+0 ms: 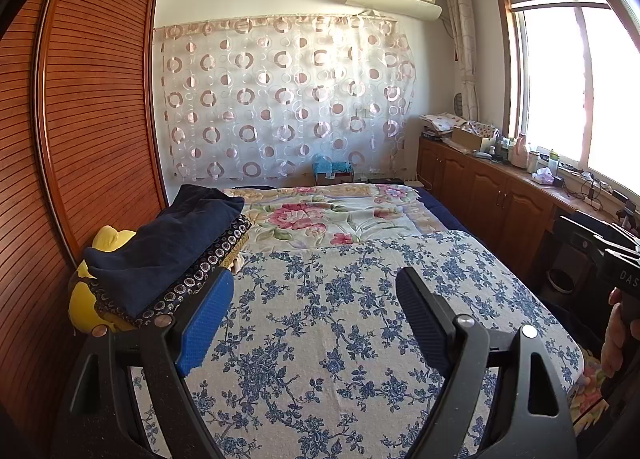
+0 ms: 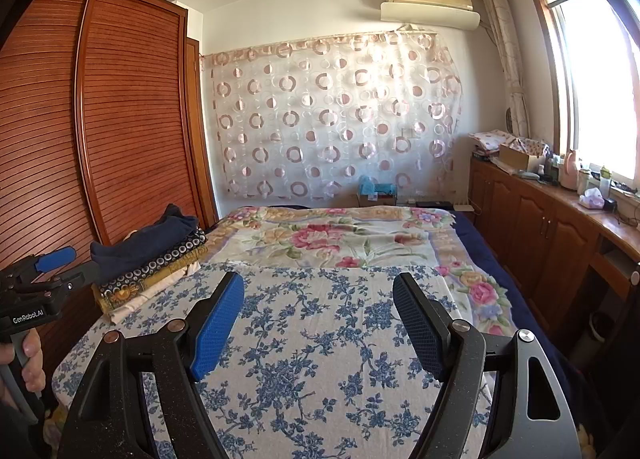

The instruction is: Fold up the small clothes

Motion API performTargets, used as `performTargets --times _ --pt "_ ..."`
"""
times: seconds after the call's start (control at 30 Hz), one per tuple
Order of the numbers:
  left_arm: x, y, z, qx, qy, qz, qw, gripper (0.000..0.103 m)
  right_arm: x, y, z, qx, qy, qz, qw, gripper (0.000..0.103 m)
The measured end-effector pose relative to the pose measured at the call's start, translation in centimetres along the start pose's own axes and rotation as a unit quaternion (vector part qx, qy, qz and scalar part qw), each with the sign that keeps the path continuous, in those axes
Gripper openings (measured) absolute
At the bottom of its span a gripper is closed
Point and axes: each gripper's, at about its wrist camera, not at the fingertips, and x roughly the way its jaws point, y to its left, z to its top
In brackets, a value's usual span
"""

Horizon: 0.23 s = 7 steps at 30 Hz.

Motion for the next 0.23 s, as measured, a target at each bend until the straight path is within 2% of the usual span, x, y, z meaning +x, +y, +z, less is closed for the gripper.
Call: performTargets --times 0.23 --pt "-0.08 -0.07 -0.04 0.0 0.001 0.001 1.0 0.084 0.05 -0.09 -0.01 0.0 0.0 0.001 1.0 0.079"
